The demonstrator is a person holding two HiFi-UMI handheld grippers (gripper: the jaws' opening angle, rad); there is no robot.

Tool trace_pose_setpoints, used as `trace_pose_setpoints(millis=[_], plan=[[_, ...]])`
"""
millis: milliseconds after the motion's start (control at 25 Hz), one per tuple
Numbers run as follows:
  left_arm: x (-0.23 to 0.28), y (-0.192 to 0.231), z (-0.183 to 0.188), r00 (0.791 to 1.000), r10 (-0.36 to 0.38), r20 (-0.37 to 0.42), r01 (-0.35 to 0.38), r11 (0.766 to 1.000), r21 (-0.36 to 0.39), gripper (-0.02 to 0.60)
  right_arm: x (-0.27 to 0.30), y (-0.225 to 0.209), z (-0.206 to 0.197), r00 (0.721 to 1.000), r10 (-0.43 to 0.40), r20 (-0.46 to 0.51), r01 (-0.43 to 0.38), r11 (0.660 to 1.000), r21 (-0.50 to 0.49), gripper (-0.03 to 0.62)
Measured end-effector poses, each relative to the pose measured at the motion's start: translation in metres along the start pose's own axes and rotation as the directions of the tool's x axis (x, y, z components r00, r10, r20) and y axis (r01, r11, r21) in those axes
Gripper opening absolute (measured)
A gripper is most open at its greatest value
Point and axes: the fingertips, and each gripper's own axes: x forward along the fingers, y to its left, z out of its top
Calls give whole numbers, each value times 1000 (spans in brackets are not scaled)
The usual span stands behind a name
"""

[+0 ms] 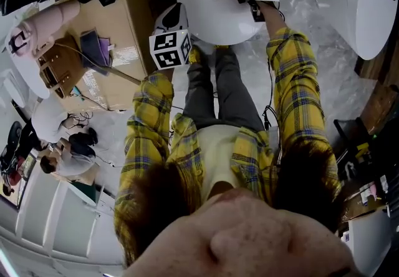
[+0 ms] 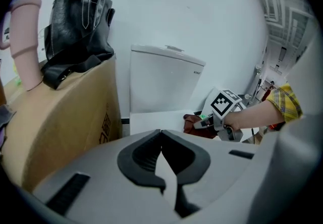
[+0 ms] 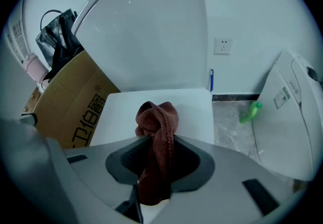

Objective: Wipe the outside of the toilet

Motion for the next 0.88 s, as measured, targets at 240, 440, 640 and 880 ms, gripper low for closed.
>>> trace_pose_setpoints(millis=[240,440,640,880], plan=[[13,-12,4,1000,-22,-9,22,999,24,9,-16,-36,-16,998,-64,10,64,998,22,126],[21,-17,4,999,-28,-21,29,999,32,8,-26,-54,-26,996,-88,29,86,994,67,126],[22,-14,4,999,-15,-28,16,999,31,9,-52,-40,-15,989,-56,134,47,997,66,126],[14,-4,10,1000,9,-7,-9,1000,20,8,-81,10,3,967,51,250,-52,999,-5,126]])
